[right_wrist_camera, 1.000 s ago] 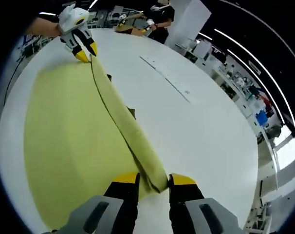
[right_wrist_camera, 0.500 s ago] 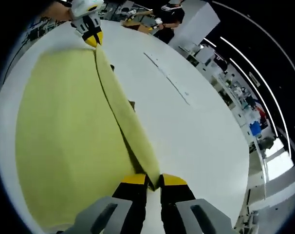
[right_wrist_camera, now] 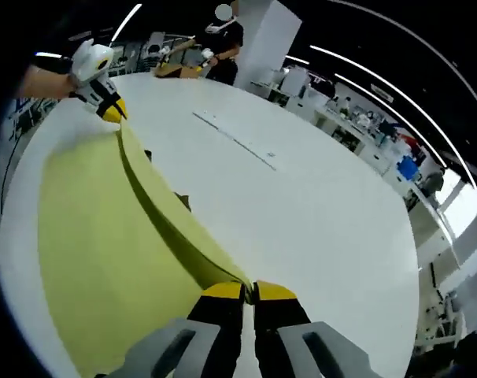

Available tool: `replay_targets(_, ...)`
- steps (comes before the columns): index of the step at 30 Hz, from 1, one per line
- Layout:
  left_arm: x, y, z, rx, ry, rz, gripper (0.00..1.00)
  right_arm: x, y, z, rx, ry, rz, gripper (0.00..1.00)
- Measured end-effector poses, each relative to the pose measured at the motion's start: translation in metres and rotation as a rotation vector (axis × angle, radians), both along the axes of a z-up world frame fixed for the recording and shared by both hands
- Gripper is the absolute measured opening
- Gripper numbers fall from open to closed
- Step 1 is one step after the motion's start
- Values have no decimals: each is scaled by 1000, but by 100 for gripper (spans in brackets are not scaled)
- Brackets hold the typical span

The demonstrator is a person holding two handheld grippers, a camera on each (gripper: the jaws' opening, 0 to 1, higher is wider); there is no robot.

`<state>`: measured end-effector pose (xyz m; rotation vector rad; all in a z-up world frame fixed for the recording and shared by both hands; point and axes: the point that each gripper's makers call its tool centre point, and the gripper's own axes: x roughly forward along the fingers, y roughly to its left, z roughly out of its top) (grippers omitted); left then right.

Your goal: Fold the garment on the visible template until the final outline fits inside the template.

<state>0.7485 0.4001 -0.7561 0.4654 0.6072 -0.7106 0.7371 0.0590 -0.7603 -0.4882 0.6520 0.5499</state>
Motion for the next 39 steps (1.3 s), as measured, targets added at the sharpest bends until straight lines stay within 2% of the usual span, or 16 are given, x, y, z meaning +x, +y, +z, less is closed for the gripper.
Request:
replay_targets(3,3,-2,-2,-12,8,26,1,5,-2,-5,-1,7,-20,0)
replay_targets(6,4,-1,-14,-108,109,175,1,9,-3,-13,20,28,-67,0)
replay_targets(8,8,-2,-13,-134,96,203,1,13,-5,-15,71,40,-131,1)
replay_targets(11,14,0,-15,-193,122,274,2,18,-5,-16,164,65,-201,2)
replay_targets(12,14,1,-15,-186,116,273,3,19,-6,-17,181,70,-213,2)
replay_targets(16,16,6,-13,-160,97,295,7,20,-11,-18,168,70,-224,5)
replay_targets(18,16,10,-11,-159,82,313,13,22,-15,-17,149,51,-236,4)
replay_targets(21,16,12,-6,-170,67,319,23,22,-16,-12,160,47,-239,12)
replay_targets(24,14,13,0,-203,54,312,28,22,-13,-6,185,42,-237,28)
replay_targets(28,6,7,9,-243,45,263,41,12,4,1,280,82,-178,41)
replay_targets(30,2,4,14,-263,40,244,47,7,6,4,287,91,-167,48)
replay_targets(39,-28,5,26,-303,32,190,64,-29,18,18,357,129,-108,61)
